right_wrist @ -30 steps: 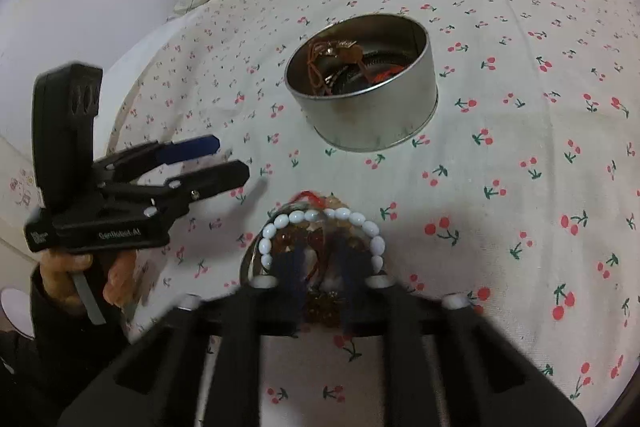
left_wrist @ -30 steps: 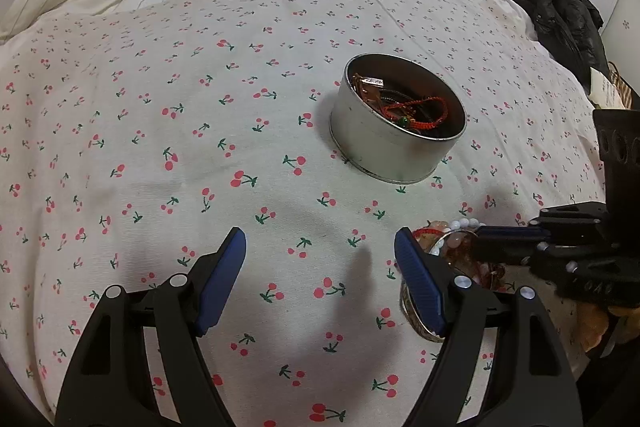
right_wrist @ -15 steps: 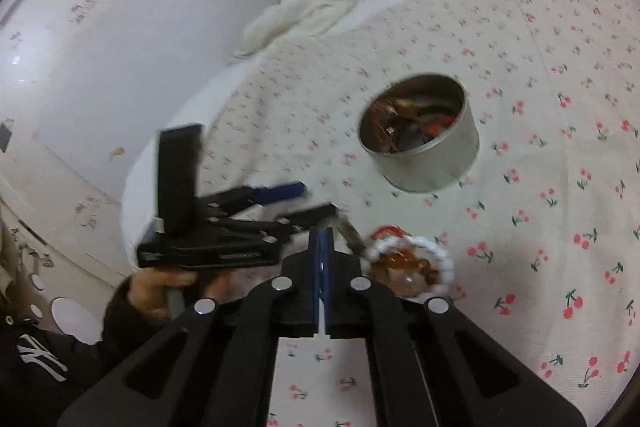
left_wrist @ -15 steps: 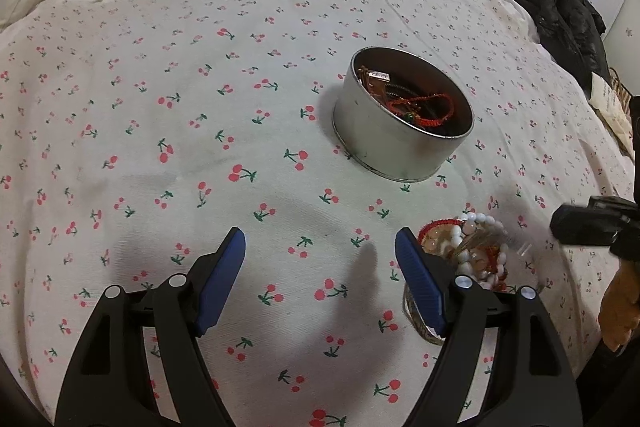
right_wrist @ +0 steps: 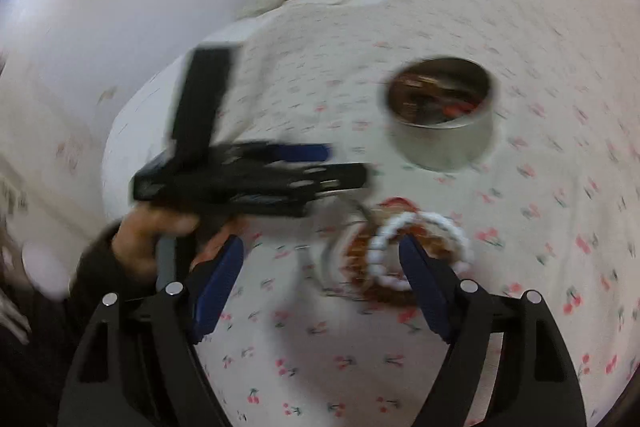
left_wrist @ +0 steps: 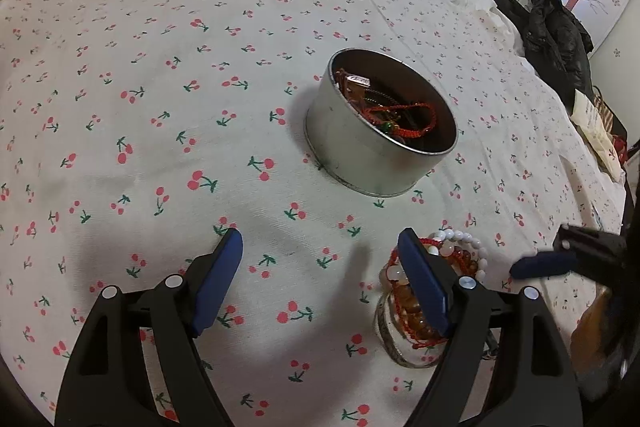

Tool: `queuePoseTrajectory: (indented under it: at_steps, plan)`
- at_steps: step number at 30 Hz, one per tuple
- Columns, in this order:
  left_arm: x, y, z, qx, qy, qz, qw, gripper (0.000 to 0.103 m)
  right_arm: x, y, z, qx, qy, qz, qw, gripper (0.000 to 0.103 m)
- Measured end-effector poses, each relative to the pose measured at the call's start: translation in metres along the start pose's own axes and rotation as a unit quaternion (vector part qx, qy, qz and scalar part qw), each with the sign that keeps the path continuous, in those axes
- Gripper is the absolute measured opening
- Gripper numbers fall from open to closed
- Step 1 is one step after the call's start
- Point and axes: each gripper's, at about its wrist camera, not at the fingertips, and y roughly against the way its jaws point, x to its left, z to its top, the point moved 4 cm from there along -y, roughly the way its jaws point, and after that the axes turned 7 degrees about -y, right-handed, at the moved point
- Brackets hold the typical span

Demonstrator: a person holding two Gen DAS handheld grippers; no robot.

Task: Organize jewelry
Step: 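Lift the bead bracelets and carry them toward the silver tin with the right gripper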

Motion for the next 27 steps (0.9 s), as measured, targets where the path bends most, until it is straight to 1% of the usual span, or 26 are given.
queuePoseTrajectory:
  at_steps: [1, 2, 3, 4, 5, 7, 9, 10, 12, 15, 16, 19, 21, 23, 25, 26, 27]
  plan:
    - [-0.002, 0.0, 0.001, -0.002, 0.0, -0.007, 1.0, 0.076, -0.001, -0.004, -0.001, -0.001, 0.011, -0.027, 1.0, 0.077]
    - [-0.004, 0.0, 0.001, -0.002, -0.001, -0.011, 0.9999, 0.076, -0.002, -0.008, -0.003, 0.0, 0.018, -0.042, 0.999, 0.076]
    - [-0.006, 0.0, 0.002, -0.004, -0.004, -0.012, 0.9999, 0.076, -0.003, -0.012, -0.004, 0.004, 0.02, -0.047, 0.999, 0.064]
    - [-0.008, 0.001, 0.002, -0.005, -0.006, -0.013, 0.9999, 0.076, -0.006, -0.018, -0.008, 0.021, 0.015, -0.039, 0.999, 0.034]
    - [-0.01, 0.001, 0.003, -0.007, -0.008, -0.017, 0.9998, 0.076, -0.008, -0.02, -0.01, 0.028, 0.013, -0.038, 0.999, 0.022]
    - [-0.01, 0.002, 0.003, -0.009, -0.005, -0.023, 0.9997, 0.076, -0.007, -0.022, -0.012, 0.027, 0.02, -0.041, 0.999, 0.008]
    - [-0.01, 0.002, 0.004, -0.008, -0.004, -0.026, 0.9996, 0.076, -0.006, -0.014, -0.009, 0.008, 0.017, -0.041, 0.999, 0.006]
    - [-0.008, 0.002, 0.004, -0.007, -0.004, -0.024, 0.9997, 0.076, -0.007, -0.01, -0.006, -0.001, 0.009, -0.034, 0.999, 0.006]
    - [-0.004, 0.003, 0.003, -0.006, 0.002, -0.017, 0.9998, 0.077, -0.014, 0.008, 0.0, -0.026, -0.019, -0.004, 0.999, 0.006]
    - [0.001, 0.002, 0.002, -0.002, 0.0, -0.009, 1.0, 0.077, -0.024, 0.03, 0.009, -0.061, -0.049, 0.021, 0.997, 0.006]
    - [0.0, 0.0, 0.002, -0.001, -0.007, -0.006, 1.0, 0.077, -0.026, 0.032, 0.013, -0.068, -0.055, 0.024, 0.996, 0.006]
    - [-0.017, -0.006, 0.0, 0.002, -0.049, -0.003, 0.9988, 0.077, -0.039, 0.048, 0.017, -0.092, -0.075, 0.022, 0.993, 0.006]
    - [-0.028, -0.011, -0.002, 0.005, -0.087, 0.023, 0.9959, 0.077, -0.048, 0.057, 0.016, -0.102, -0.092, 0.027, 0.99, 0.006]
    - [-0.032, -0.017, -0.005, 0.01, -0.107, 0.042, 0.9934, 0.077, -0.053, 0.06, 0.017, -0.106, -0.099, 0.015, 0.989, 0.006]
    - [-0.036, -0.019, -0.006, 0.009, -0.119, 0.047, 0.9918, 0.077, -0.059, 0.061, 0.018, -0.108, -0.108, 0.013, 0.988, 0.006]
    - [-0.038, -0.018, -0.006, 0.006, -0.125, 0.047, 0.9911, 0.07, -0.06, 0.061, 0.018, -0.106, -0.11, 0.01, 0.988, 0.006]
    - [-0.039, -0.017, -0.005, 0.003, -0.127, 0.046, 0.9908, 0.059, -0.061, 0.06, 0.017, -0.105, -0.112, 0.006, 0.988, 0.006]
